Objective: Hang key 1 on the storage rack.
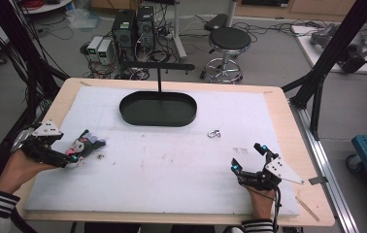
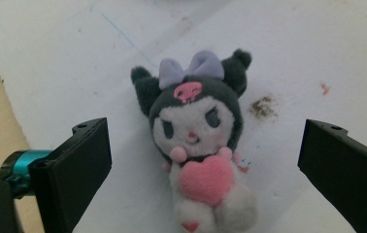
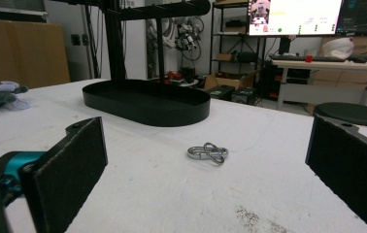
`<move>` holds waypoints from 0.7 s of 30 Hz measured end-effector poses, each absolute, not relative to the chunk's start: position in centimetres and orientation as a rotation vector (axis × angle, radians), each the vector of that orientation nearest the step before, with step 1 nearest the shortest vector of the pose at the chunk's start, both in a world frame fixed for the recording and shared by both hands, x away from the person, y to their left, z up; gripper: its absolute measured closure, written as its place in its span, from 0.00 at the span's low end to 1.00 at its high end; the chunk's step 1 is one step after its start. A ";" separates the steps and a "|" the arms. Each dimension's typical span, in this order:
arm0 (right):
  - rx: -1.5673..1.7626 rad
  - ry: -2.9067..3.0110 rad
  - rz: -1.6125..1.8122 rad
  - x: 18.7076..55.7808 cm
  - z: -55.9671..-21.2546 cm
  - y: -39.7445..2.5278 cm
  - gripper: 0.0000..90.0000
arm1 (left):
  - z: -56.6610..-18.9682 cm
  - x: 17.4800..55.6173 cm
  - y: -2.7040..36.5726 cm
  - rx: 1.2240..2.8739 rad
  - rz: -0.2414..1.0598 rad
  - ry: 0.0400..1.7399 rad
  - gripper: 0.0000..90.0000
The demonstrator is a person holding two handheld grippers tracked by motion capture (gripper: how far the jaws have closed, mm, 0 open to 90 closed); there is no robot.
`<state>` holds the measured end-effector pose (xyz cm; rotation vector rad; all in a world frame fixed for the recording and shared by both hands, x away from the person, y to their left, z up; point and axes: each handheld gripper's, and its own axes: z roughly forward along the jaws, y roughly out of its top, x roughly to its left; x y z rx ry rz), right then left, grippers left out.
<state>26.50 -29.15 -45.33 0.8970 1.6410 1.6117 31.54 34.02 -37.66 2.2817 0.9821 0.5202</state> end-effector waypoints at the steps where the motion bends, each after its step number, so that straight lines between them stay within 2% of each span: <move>1: 0.897 1.641 1.612 26.5 -45.3 -29.2 0.01 | -37.7 31.6 34.1 2.294 0.520 0.986 0.06; 21: 0.900 1.643 1.612 26.5 -45.3 -29.1 0.01 | -39.6 32.9 33.8 2.422 0.441 1.117 0.06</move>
